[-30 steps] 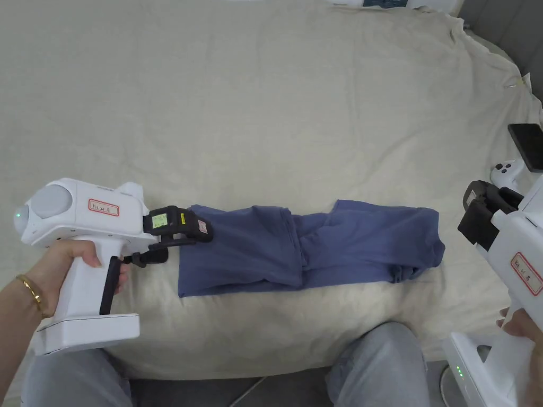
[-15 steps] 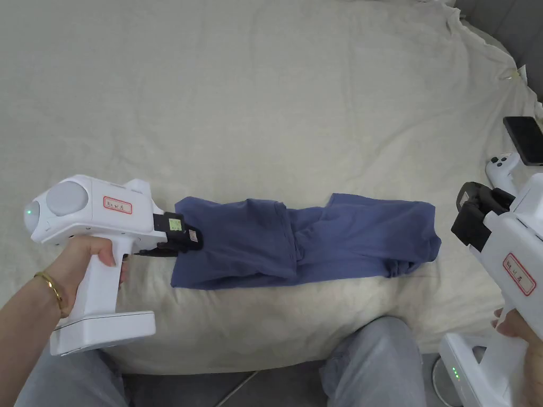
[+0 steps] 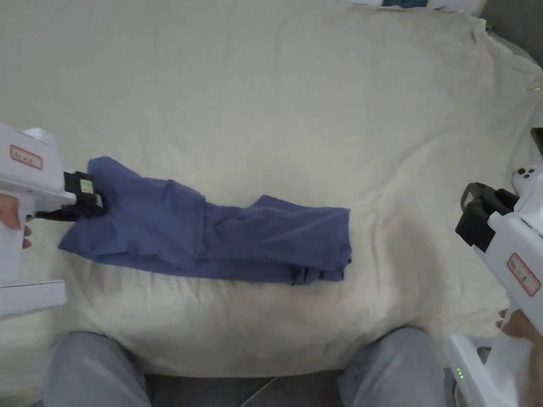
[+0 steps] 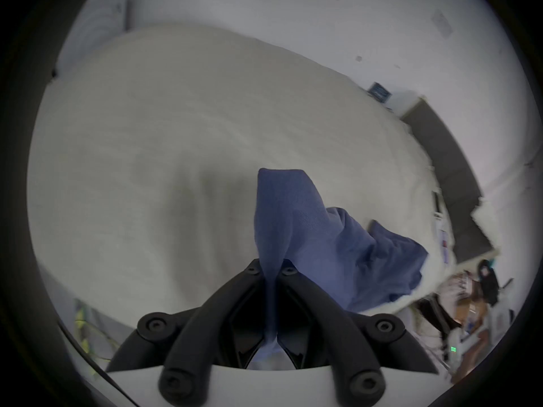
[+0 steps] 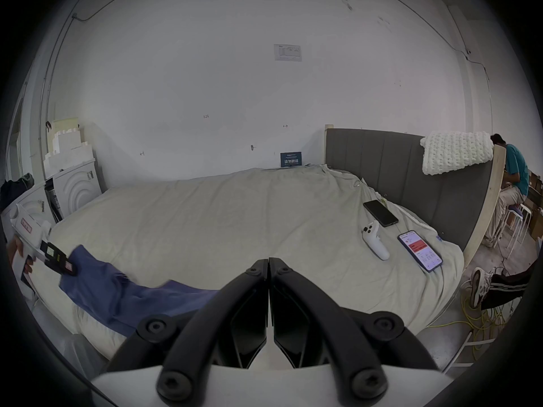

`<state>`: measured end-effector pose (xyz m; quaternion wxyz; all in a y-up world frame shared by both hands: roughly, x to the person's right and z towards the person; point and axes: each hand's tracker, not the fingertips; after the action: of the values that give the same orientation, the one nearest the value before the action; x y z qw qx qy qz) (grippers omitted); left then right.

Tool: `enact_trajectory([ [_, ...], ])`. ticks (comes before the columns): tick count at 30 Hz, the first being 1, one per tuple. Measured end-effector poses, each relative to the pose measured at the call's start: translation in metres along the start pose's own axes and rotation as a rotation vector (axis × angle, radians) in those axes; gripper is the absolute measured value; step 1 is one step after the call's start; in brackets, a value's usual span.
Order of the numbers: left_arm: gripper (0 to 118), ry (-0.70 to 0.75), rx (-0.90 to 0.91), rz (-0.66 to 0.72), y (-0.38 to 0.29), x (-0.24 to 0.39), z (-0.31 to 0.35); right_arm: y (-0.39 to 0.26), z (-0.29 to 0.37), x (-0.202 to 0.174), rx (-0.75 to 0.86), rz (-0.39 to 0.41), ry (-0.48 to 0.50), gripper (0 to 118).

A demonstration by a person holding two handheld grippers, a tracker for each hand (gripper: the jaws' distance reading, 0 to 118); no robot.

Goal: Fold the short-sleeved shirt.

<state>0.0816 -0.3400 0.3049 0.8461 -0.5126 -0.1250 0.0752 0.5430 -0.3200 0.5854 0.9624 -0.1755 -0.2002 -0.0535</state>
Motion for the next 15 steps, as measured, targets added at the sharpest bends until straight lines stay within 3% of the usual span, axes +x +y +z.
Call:
enact_trajectory([
  [4,1,0.193,0.089,-0.127,0.002,0.006,0.03,0.0,-0.004,-0.008,-0.001,0.0,0.024,0],
  [7,1,0.233,0.077,-0.246,0.001,0.034,0.035,0.001,-0.005,-0.013,0.001,-0.001,0.039,0],
  [9,1,0.223,0.084,-0.337,-0.004,0.061,0.033,0.002,-0.004,-0.016,0.005,-0.005,0.044,0],
  [15,1,0.079,0.043,-0.433,-0.02,0.135,0.006,0.002,0.005,-0.009,0.026,-0.011,0.039,0],
])
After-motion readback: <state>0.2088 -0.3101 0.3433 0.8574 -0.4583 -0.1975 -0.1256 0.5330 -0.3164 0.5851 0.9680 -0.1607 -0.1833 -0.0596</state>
